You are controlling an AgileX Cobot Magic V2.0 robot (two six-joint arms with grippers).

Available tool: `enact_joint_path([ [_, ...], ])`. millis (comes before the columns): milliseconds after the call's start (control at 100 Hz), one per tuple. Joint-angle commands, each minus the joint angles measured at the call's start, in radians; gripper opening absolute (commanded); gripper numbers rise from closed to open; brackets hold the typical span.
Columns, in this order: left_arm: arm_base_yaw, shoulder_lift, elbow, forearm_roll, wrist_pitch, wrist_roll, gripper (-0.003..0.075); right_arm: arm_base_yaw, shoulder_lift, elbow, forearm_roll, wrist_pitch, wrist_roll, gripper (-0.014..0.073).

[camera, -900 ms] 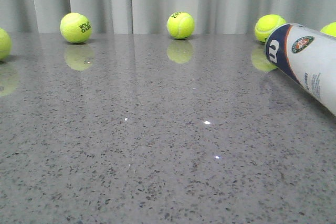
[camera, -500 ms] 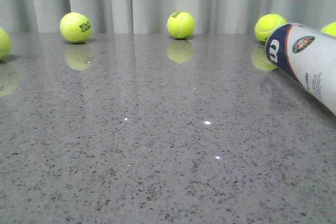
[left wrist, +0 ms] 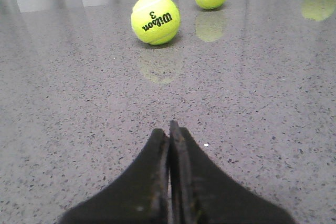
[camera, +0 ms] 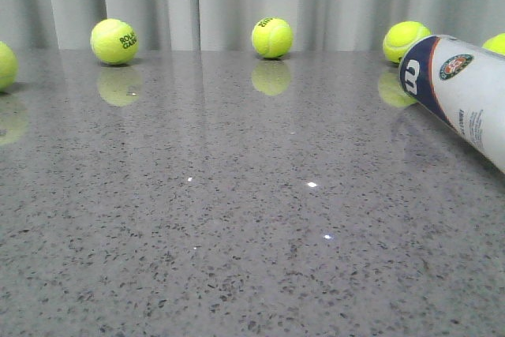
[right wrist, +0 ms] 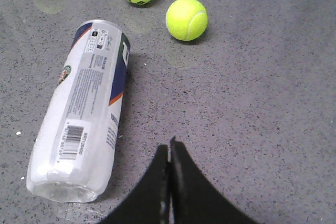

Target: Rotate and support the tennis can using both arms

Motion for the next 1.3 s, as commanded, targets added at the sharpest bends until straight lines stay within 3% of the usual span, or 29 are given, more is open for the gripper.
enact_joint_path([
  [0,-0.005,-0.034,0.045,0.0,-0.08,-0.008,-0.0019,0.001,0.122,-0.127,0.024,-0.007,-0.01,-0.0047],
  [110,-0.005,-0.034,0.045,0.0,-0.08,-0.008,-0.0019,0.001,0.265,-0.232,0.109,0.073,-0.016,0.0072],
  [160,-0.005,-0.034,0.045,0.0,-0.08,-0.008,-0.0019,0.003,0.323,-0.275,0.139,0.101,-0.016,0.0183],
  [280,-0.005,-0.034,0.045,0.0,-0.08,-0.008,-0.0019,0.032,0.449,-0.346,0.154,0.135,-0.016,0.0565],
  [330,-0.005,-0.034,0.045,0.0,-0.08,-0.008,-0.0019,0.047,0.496,-0.371,0.154,0.141,-0.016,0.0668],
  [420,-0.005,-0.034,0.045,0.0,-0.08,-0.008,-0.0019,0.079,0.585,-0.416,0.154,0.159,-0.016,0.063],
  [630,-0.005,-0.034,0.045,0.0,-0.08,-0.008,-0.0019,0.151,0.781,-0.511,0.157,0.177,0.008,0.0631],
  [1160,-0.005,-0.034,0.045,0.0,-0.08,-0.008,-0.0019,0.152,1.097,-0.584,0.195,0.159,0.027,0.0629],
  [1230,-0.005,-0.034,0.045,0.0,-0.08,-0.008,-0.0019,0.153,1.1,-0.584,0.2,0.17,0.027,0.0569],
  [1290,-0.005,-0.034,0.045,0.0,-0.08,-0.008,-0.0019,0.156,1.099,-0.585,0.2,0.174,0.027,0.0456],
])
